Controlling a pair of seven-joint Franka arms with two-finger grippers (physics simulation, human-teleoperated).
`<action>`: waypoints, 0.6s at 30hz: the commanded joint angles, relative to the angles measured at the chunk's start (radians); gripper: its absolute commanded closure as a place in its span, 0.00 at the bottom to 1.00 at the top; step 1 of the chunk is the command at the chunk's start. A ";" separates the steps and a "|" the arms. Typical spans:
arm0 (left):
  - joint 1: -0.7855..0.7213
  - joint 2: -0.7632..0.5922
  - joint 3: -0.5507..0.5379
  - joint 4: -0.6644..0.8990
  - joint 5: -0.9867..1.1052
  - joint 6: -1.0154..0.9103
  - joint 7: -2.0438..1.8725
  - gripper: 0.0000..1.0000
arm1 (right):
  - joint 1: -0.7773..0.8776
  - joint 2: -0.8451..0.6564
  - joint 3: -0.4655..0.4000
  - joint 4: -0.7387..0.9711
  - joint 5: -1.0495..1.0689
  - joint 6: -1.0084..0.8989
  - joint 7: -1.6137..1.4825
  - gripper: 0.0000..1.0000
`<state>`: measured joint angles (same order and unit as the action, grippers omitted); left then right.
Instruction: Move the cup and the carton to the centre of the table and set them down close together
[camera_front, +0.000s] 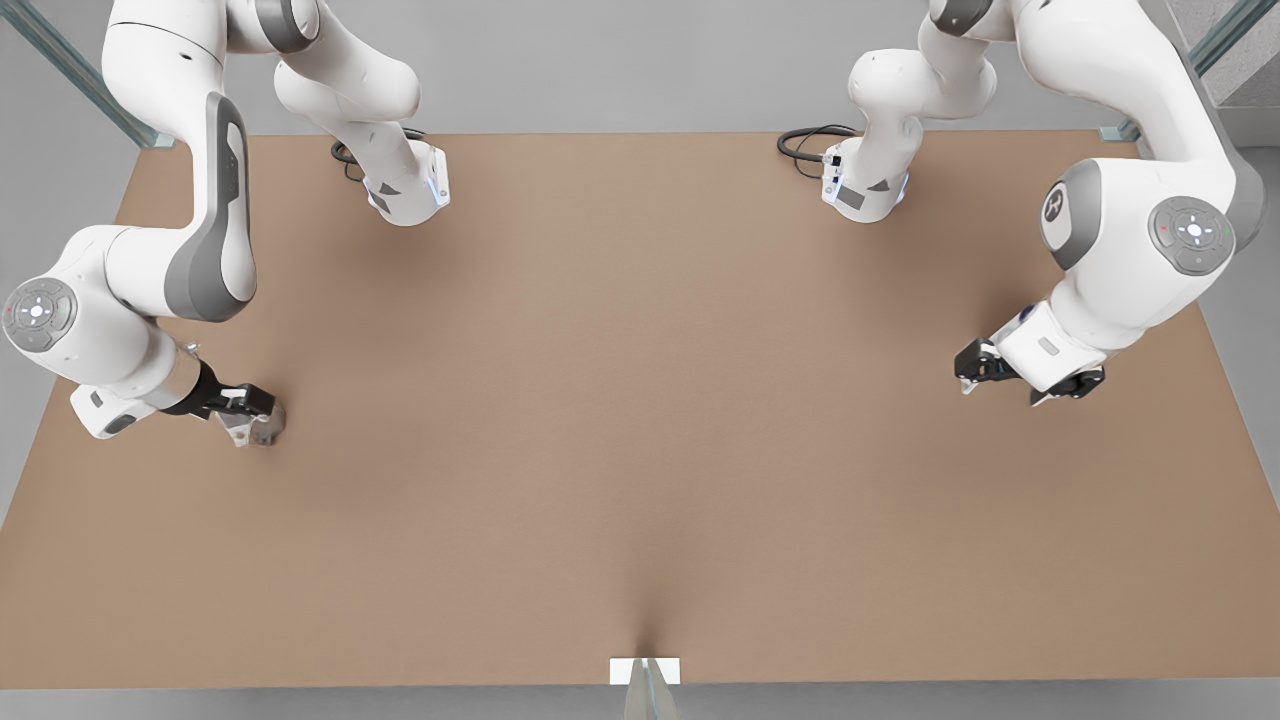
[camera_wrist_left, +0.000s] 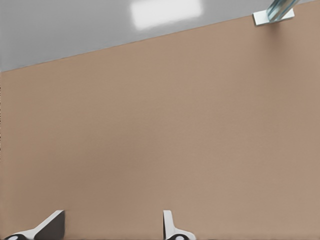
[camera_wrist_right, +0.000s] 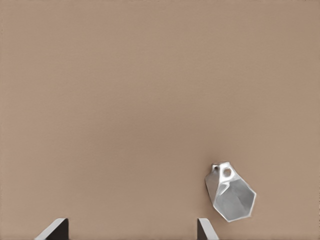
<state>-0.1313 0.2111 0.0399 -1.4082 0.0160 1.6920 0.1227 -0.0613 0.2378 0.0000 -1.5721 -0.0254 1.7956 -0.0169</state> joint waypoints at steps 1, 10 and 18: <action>-0.001 0.001 0.000 0.000 0.004 0.000 0.000 0.00 | 0.001 0.000 0.000 0.000 0.001 0.001 0.002 0.00; -0.002 0.017 0.002 0.002 0.004 0.000 -0.009 0.00 | -0.029 -0.005 -0.015 -0.235 0.048 0.274 -0.098 0.00; -0.002 0.030 0.002 0.002 0.004 -0.002 -0.011 0.00 | -0.075 0.005 -0.055 -0.460 0.064 0.418 -0.118 0.00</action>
<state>-0.1337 0.2409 0.0414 -1.4058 0.0198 1.6890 0.1120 -0.1366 0.2436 -0.0654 -2.0312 0.0369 2.2190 -0.1358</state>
